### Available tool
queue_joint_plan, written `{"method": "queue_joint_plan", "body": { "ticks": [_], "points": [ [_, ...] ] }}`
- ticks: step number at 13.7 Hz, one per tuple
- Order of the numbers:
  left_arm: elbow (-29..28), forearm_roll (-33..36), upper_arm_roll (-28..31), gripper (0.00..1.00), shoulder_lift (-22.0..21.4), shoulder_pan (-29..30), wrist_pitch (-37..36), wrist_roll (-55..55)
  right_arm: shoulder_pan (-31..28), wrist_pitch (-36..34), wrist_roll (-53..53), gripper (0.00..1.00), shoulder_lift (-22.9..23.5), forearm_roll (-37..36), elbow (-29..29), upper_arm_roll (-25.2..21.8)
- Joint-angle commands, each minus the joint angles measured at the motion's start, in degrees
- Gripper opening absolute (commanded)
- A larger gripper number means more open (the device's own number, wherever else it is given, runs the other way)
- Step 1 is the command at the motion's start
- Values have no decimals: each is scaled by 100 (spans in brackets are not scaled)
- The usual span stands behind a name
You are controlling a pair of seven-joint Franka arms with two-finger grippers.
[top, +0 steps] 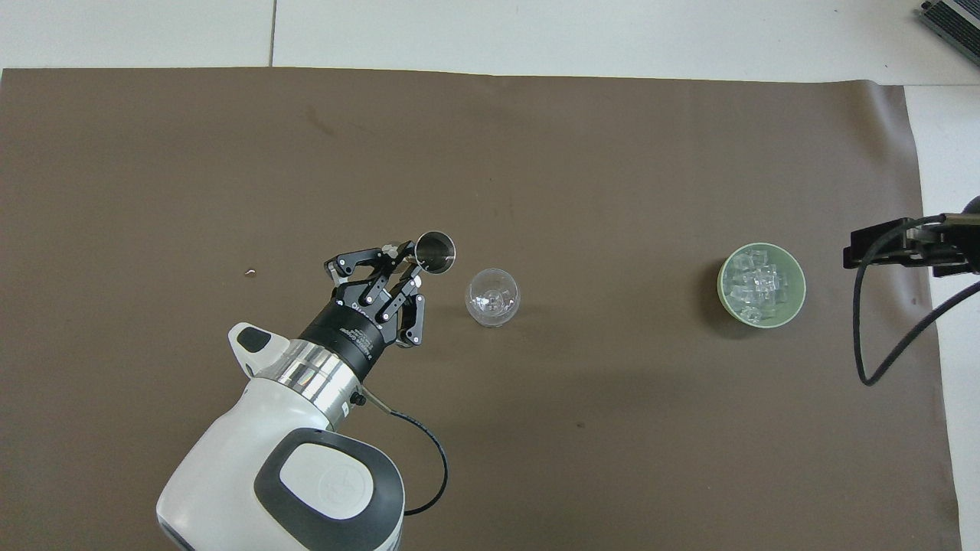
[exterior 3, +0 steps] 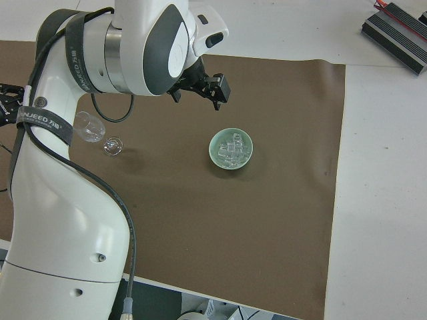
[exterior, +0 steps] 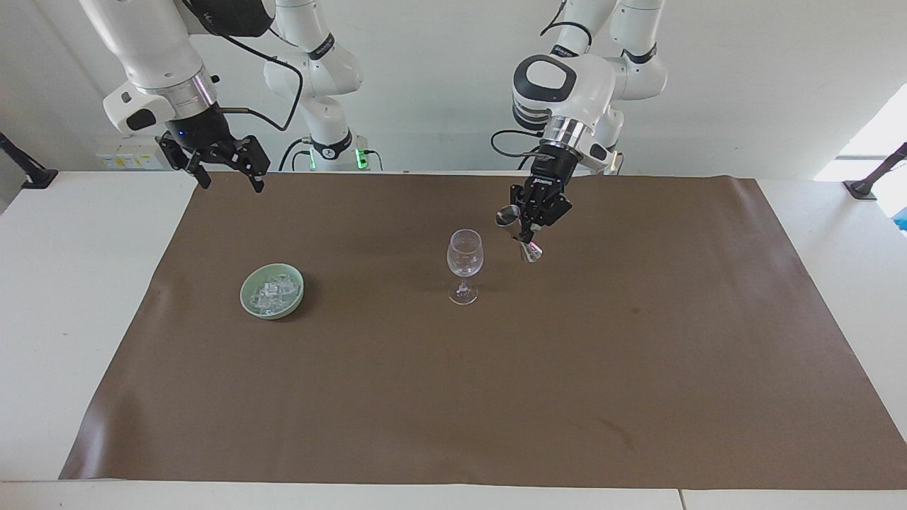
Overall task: Pour wine and add ice with both arms
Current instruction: 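Tilt the jigger over the clear glass with the left gripper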
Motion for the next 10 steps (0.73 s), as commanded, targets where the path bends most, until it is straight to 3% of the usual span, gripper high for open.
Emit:
{"method": "queue_joint_plan", "body": {
  "ticks": [1, 6, 10],
  "points": [
    [462, 20, -129, 0, 407, -30, 592, 532, -36, -32, 52, 100, -131, 109, -132, 11],
    [560, 46, -305, 0, 521, -74, 1049, 1366, -36, -24, 52, 100, -131, 109, -132, 11],
    [656, 467, -322, 0, 566, -127, 1112, 1525, -36, -32, 52, 100, -131, 109, -132, 11]
  ]
}}
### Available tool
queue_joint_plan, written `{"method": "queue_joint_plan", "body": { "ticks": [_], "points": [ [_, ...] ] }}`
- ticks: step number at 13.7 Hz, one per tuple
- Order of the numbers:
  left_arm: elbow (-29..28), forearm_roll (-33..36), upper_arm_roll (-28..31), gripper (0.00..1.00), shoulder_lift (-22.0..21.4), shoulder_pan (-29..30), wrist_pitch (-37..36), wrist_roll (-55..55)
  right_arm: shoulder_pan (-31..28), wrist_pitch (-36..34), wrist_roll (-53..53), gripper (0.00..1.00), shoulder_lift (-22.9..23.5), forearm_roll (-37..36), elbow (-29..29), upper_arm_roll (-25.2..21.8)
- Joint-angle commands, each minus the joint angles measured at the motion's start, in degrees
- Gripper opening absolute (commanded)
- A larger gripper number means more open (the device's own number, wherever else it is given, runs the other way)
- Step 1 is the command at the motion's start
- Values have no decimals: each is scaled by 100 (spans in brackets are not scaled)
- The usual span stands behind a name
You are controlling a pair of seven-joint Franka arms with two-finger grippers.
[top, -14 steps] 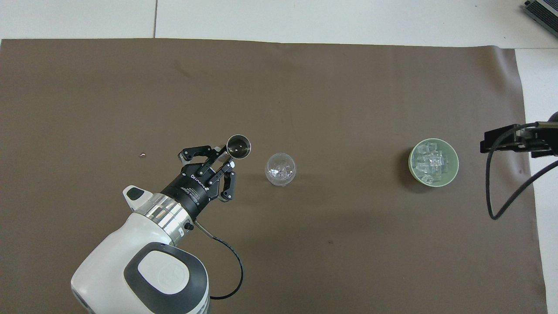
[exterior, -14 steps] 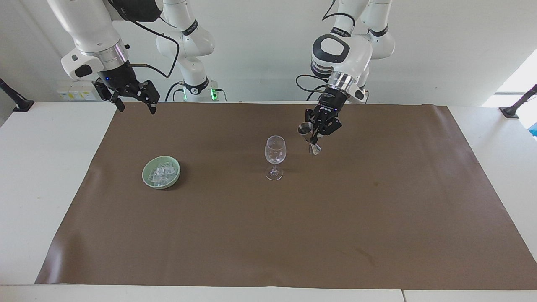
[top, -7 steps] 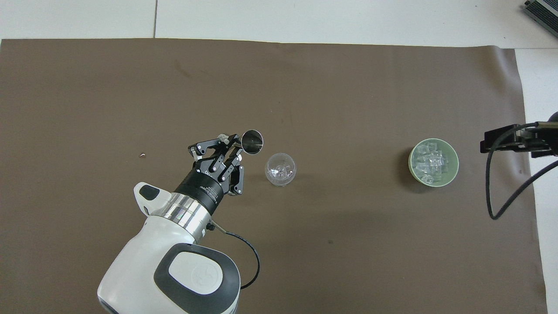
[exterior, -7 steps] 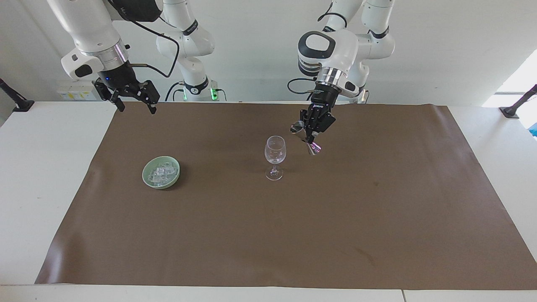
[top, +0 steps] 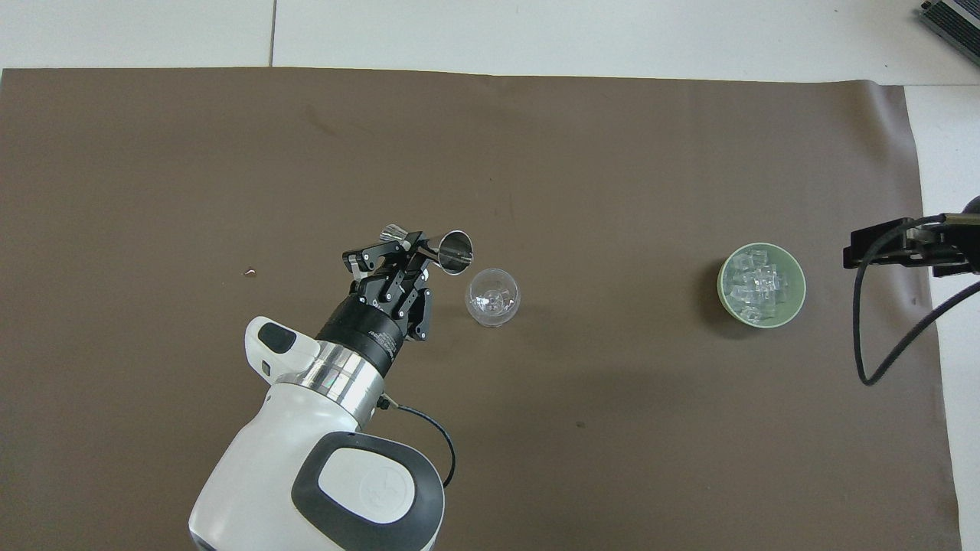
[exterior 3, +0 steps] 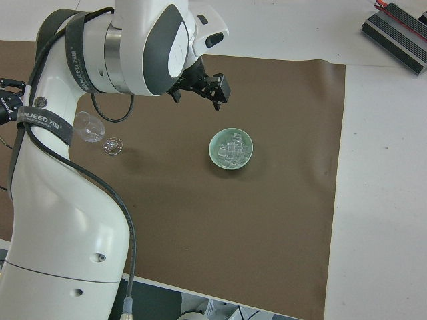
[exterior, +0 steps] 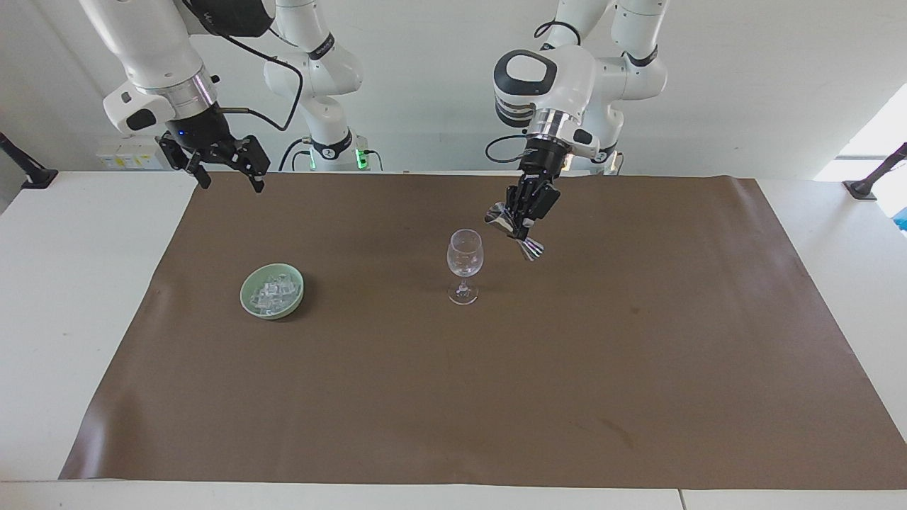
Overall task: Pour wine and add ice with both arms
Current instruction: 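Tilt the jigger over the clear glass with the left gripper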
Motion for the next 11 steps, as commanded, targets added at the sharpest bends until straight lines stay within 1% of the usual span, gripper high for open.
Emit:
{"method": "queue_joint_plan", "body": {
  "ticks": [1, 11],
  "points": [
    [133, 290, 13, 0, 144, -123, 200, 176, -36, -32, 52, 100, -131, 109, -132, 11],
    [62, 370, 4, 0, 144, -256, 209, 1090, -36, -32, 52, 100, -131, 109, -132, 11]
  ]
}}
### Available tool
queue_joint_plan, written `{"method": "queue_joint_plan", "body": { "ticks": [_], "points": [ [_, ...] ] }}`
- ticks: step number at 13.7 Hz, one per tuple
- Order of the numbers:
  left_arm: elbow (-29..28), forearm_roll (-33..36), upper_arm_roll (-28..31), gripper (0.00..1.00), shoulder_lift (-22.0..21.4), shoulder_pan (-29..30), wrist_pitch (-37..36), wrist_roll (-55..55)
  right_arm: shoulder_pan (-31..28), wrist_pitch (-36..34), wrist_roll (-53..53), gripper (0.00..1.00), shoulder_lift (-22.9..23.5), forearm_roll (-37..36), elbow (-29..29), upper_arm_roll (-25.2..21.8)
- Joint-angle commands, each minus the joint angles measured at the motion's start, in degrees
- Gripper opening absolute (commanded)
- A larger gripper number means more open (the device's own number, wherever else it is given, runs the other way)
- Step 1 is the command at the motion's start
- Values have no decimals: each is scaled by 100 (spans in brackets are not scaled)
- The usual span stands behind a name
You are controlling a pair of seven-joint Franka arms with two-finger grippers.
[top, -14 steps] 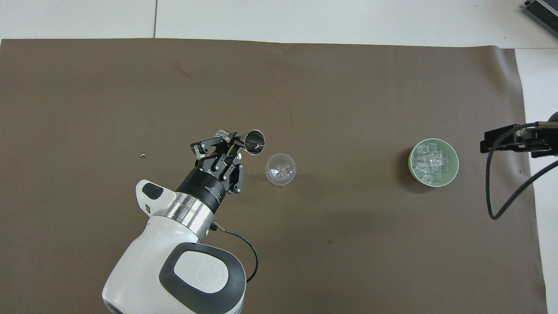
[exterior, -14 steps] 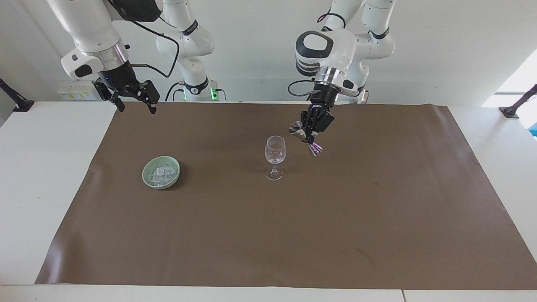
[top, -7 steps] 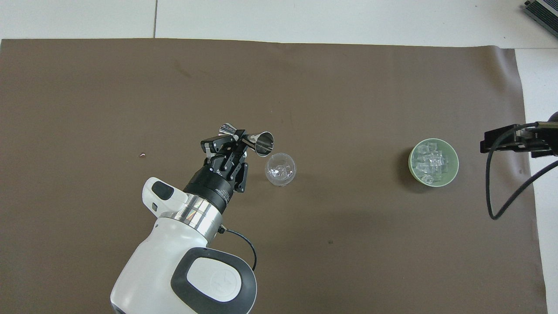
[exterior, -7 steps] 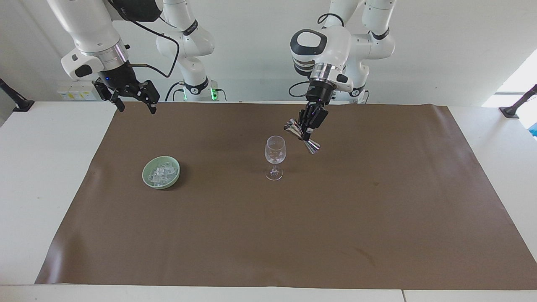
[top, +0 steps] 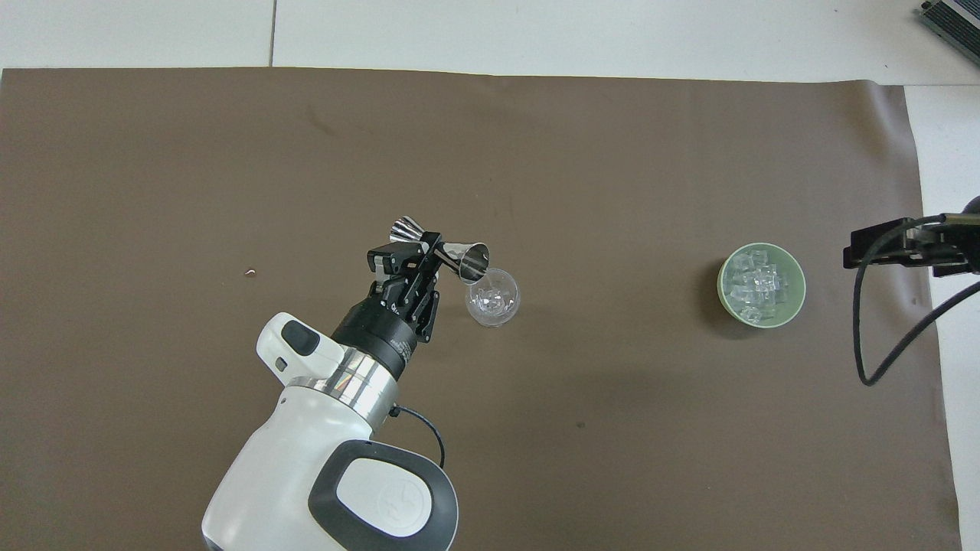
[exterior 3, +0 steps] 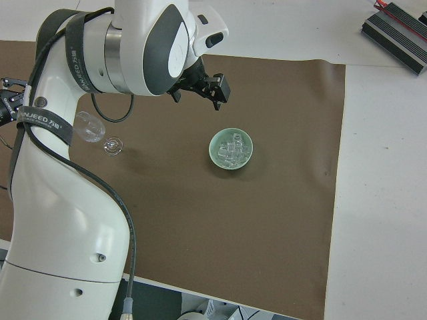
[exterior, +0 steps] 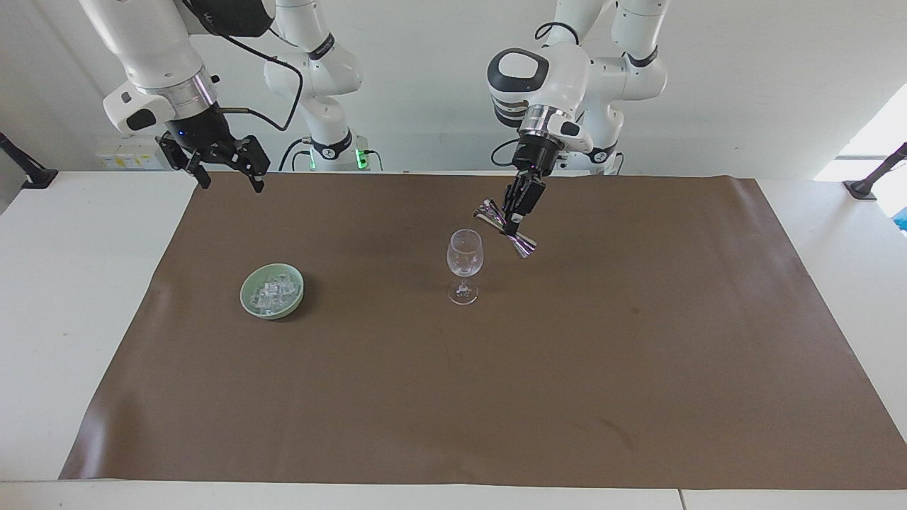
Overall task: Pour wine and add ice with both arms
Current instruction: 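Tilt the jigger over the clear glass with the left gripper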
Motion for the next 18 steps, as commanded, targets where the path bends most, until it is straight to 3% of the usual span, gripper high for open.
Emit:
{"method": "queue_joint_plan", "body": {
  "ticks": [1, 18],
  "points": [
    [55, 57, 22, 0, 97, -121, 172, 264, -36, -32, 52, 100, -131, 109, -132, 11],
    [-42, 57, 22, 0, 211, -121, 172, 1635, -36, -24, 52, 100, -131, 109, -132, 11]
  ]
}}
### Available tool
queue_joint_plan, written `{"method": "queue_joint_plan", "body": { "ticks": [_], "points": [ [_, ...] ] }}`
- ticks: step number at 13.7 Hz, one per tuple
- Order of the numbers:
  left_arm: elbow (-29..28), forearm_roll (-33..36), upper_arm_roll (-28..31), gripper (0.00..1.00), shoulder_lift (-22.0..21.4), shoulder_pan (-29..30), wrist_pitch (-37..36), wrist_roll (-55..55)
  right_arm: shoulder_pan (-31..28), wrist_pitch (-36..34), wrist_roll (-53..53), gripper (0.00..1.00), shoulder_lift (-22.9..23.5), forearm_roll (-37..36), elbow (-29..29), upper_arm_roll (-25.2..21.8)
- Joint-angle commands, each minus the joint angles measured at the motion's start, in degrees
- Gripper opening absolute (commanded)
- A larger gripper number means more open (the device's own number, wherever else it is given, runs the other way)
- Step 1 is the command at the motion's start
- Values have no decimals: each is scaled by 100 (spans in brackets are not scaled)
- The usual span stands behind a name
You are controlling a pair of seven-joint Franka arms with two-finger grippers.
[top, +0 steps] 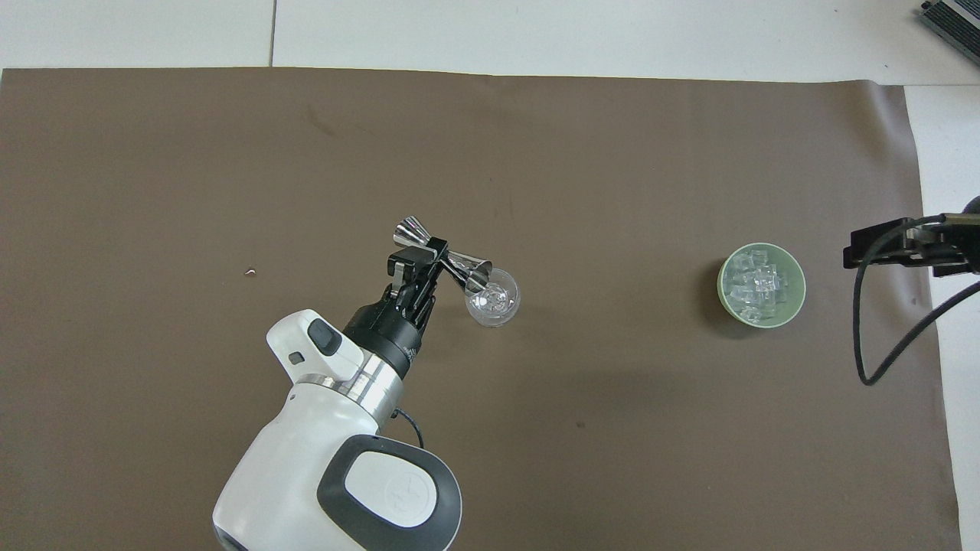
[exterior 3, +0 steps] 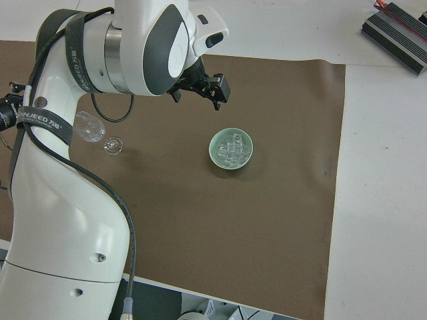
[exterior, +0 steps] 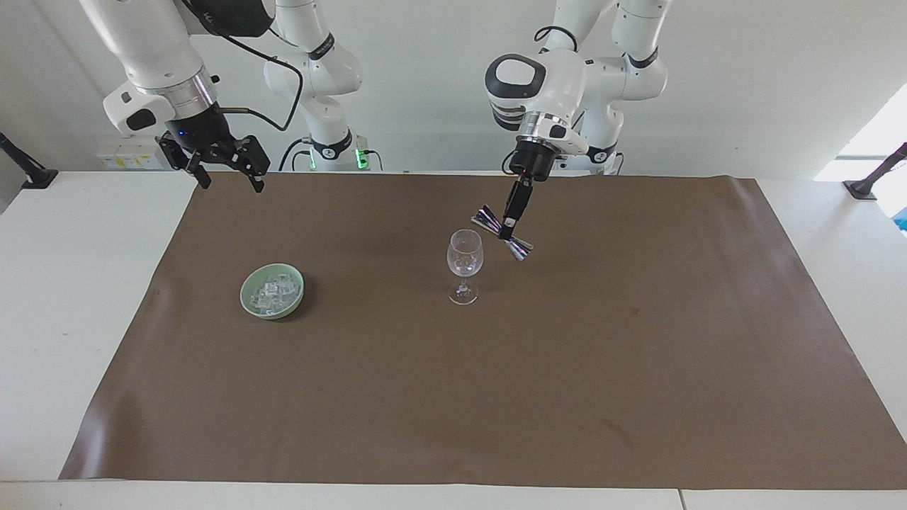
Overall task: Pour wine and add ice with both arms
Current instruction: 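Tilt the jigger over the clear glass with the left gripper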
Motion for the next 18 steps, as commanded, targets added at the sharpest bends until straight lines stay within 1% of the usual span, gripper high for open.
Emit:
{"method": "queue_joint_plan", "body": {
  "ticks": [1, 18],
  "points": [
    [-3, 66, 29, 0, 66, -100, 145, 187, -36, -32, 52, 100, -131, 109, -132, 11],
    [-161, 1006, 38, 0, 198, -188, 153, 301, -36, -32, 52, 100, -131, 109, -132, 11]
  ]
}}
